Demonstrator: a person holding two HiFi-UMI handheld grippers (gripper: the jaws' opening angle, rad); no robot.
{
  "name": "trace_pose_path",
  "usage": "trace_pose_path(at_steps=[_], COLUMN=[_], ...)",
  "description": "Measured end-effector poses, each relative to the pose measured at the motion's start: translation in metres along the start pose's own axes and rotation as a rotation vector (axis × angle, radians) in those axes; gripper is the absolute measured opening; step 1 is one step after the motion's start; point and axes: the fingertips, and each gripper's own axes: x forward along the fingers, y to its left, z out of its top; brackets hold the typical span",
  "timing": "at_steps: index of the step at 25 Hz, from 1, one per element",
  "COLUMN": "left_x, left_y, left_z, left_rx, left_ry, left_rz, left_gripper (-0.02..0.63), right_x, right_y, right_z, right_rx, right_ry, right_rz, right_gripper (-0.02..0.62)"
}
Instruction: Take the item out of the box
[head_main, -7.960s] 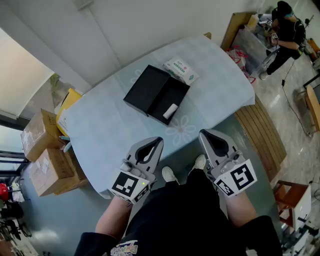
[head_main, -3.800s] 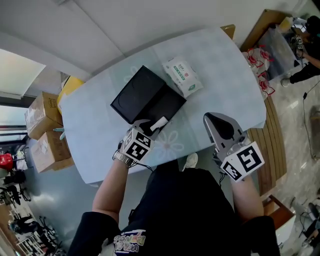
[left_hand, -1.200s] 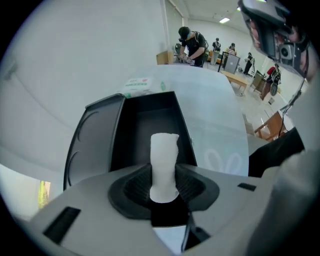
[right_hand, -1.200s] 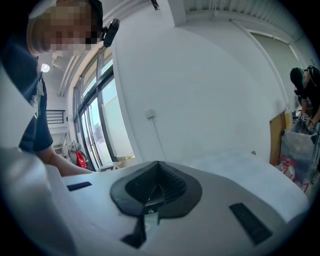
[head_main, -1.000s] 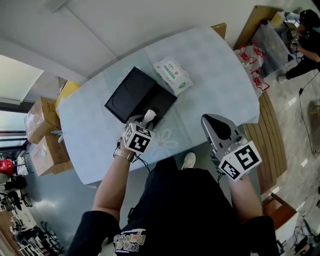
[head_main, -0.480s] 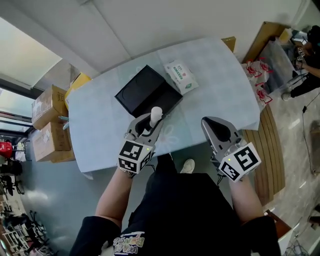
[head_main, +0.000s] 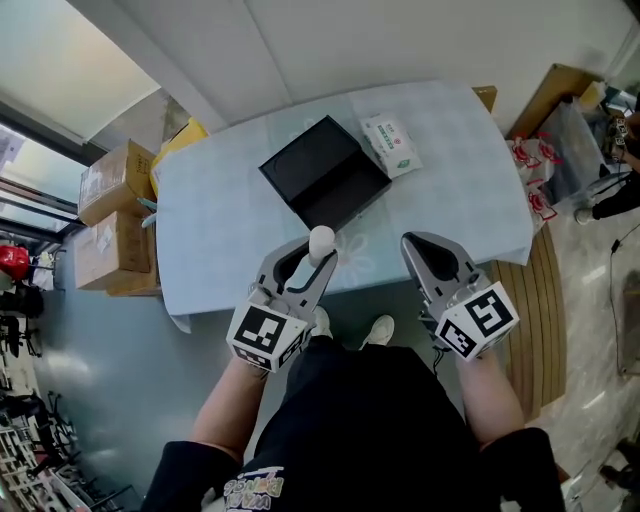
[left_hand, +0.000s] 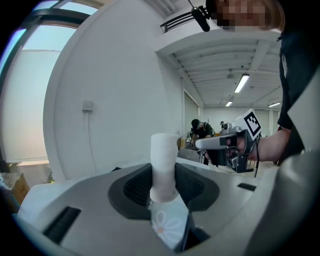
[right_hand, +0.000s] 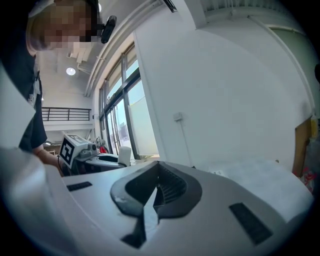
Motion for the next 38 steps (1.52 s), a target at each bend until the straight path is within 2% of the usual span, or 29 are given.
trace_pose_path(at_steps=[6, 20, 29, 38], left_x=[-0.044, -0.149, -0.159, -0.167], left_y=[0.005, 0.045, 0.039, 0.031], left_z=[-0.007, -0.037, -0.05, -0.054], left_rx=[-0.041, -0.03, -0.034, -0.028], left_ry=[-0.031, -0.037, -0.056, -0.06], left_rz=[0.003, -0.045, -0.133, -0.174], left_gripper=[0.14, 0.14, 0.14, 0.14], right_x=[0.018, 0.062, 0.047, 0.032], right_y=[0.04, 0.153, 0.167, 0.177], right_z=[-0.006, -0.037, -0.051, -0.061], right_rx=[-0.019, -0.01, -0.001, 0.008], right_ry=[0.015, 0.039, 0.053, 0.052], right_rz=[0.018, -0.032, -0.138, -0.19], right_gripper=[0.009, 0.009, 0.009, 0.009])
